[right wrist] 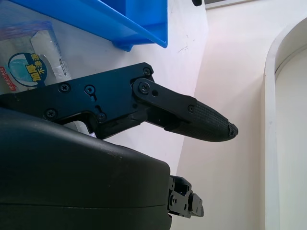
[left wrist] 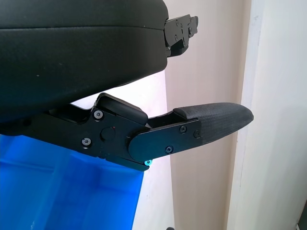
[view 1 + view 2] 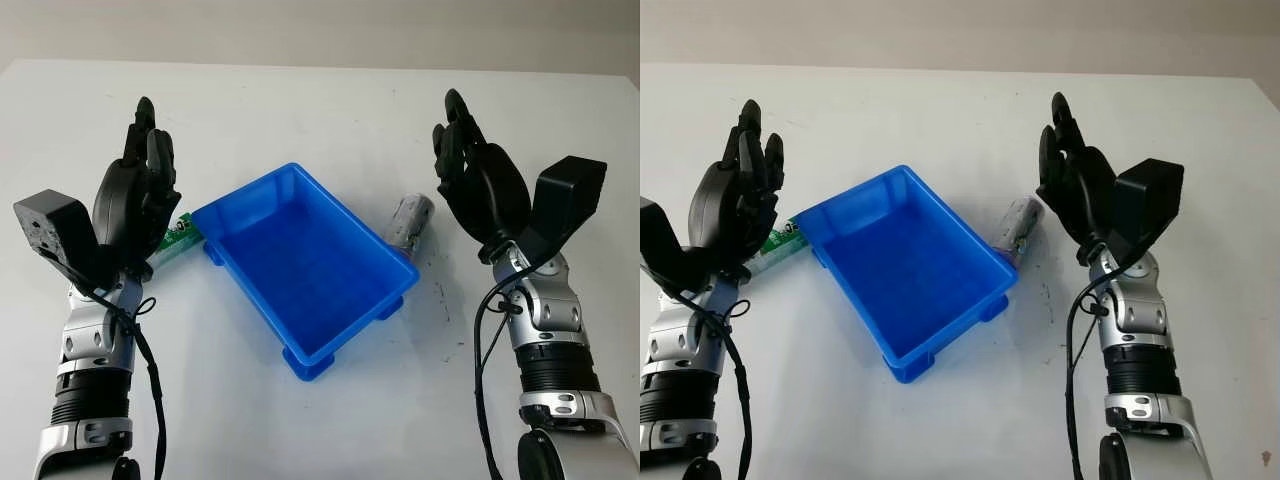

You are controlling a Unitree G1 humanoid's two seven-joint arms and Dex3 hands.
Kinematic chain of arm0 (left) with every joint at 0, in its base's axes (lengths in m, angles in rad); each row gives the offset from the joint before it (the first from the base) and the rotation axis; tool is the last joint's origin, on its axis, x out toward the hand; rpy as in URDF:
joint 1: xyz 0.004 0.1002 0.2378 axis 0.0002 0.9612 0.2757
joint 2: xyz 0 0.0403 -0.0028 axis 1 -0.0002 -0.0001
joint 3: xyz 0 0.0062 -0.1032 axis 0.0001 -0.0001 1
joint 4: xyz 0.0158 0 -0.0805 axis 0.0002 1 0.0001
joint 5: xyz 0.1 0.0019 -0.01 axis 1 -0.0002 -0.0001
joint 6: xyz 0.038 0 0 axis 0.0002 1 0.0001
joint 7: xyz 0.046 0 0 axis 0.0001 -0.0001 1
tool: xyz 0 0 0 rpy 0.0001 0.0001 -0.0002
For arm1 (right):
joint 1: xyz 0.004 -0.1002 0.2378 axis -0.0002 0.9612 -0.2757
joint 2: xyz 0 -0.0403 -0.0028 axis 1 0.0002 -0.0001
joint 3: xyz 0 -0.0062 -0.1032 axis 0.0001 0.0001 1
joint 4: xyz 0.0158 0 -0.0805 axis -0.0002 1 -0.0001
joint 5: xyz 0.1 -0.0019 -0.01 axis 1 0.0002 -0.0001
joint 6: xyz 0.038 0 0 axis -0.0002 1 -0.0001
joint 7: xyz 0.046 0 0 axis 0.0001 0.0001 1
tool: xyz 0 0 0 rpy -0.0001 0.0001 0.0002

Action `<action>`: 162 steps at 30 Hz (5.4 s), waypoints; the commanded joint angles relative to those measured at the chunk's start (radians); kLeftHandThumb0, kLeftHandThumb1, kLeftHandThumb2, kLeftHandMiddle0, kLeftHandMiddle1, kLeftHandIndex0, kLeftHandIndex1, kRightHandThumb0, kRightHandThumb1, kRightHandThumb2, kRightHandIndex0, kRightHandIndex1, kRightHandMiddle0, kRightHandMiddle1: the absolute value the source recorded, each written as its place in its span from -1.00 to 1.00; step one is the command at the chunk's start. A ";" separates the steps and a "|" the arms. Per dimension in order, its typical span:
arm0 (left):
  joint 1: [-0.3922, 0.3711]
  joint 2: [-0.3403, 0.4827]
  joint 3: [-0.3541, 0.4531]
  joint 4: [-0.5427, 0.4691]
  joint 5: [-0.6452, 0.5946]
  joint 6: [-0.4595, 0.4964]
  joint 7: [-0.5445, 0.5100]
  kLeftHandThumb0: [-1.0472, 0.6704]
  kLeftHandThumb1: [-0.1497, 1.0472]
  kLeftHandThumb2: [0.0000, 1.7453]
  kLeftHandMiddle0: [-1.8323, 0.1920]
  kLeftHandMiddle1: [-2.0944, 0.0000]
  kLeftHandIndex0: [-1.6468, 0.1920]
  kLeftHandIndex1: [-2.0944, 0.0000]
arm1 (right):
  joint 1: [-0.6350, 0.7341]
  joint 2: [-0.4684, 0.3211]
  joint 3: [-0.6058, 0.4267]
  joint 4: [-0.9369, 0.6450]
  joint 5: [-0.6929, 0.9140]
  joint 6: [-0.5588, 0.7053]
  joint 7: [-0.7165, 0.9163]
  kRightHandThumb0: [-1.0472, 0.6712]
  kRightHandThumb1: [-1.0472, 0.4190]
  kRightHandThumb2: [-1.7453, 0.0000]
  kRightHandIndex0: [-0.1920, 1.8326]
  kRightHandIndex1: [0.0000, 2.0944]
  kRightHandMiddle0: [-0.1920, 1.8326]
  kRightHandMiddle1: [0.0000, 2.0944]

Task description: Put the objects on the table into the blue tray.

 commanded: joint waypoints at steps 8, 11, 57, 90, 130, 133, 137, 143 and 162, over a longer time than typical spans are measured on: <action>-0.012 0.009 0.003 0.009 -0.003 -0.006 -0.009 -0.76 1.00 -0.24 1.00 1.00 1.00 1.00 | 0.001 -0.005 0.002 -0.015 -0.008 0.002 -0.002 -0.61 -1.00 0.14 -1.00 -1.00 -1.00 -1.00; -0.025 0.008 0.001 0.028 -0.003 -0.010 -0.014 -0.75 1.00 -0.24 1.00 1.00 1.00 1.00 | -0.006 -0.007 0.001 0.001 -0.009 -0.004 0.004 -0.61 -1.00 0.15 -1.00 -1.00 -1.00 -1.00; -0.016 0.033 0.001 0.004 -0.004 0.012 -0.027 -0.76 1.00 -0.27 1.00 1.00 1.00 1.00 | -0.423 -0.600 0.533 0.281 -0.959 -0.850 0.133 -0.53 -0.60 0.94 -0.81 -0.93 -0.75 -0.93; -0.007 0.038 0.001 -0.009 0.002 0.014 -0.019 -0.76 1.00 -0.26 1.00 1.00 1.00 1.00 | -0.429 -0.469 0.643 0.621 -1.003 -1.067 -0.173 -0.10 -0.80 0.93 -0.27 -0.72 -0.35 -0.61; -0.017 0.038 0.001 0.002 -0.002 0.012 -0.022 -0.75 1.00 -0.28 1.00 1.00 1.00 1.00 | -0.635 -0.438 0.727 0.766 -1.132 -0.731 -0.639 -0.27 -0.97 0.93 0.13 1.00 -0.07 1.00; -0.014 0.038 0.000 0.000 0.002 0.009 -0.019 -0.75 1.00 -0.27 1.00 1.00 1.00 1.00 | -0.647 -0.400 0.651 0.758 -1.017 -0.721 -0.589 -0.24 -0.98 0.93 0.18 1.00 -0.04 1.00; -0.013 0.036 0.001 -0.002 -0.002 0.012 -0.019 -0.74 1.00 -0.27 1.00 1.00 1.00 1.00 | -0.632 -0.351 0.549 0.703 -0.842 -0.745 -0.476 -0.24 -1.00 0.90 0.22 1.00 0.03 1.00; -0.010 0.034 0.000 -0.008 -0.002 0.014 -0.016 -0.74 1.00 -0.28 1.00 1.00 1.00 1.00 | -0.579 -0.294 0.481 0.576 -0.689 -0.778 -0.328 -0.21 -1.00 0.88 0.28 1.00 0.13 1.00; -0.002 0.030 -0.001 -0.014 -0.002 0.012 -0.009 -0.75 1.00 -0.29 1.00 1.00 1.00 1.00 | -0.363 -0.232 0.443 0.195 -0.450 -0.642 0.200 -0.23 -1.00 0.84 0.28 1.00 0.04 1.00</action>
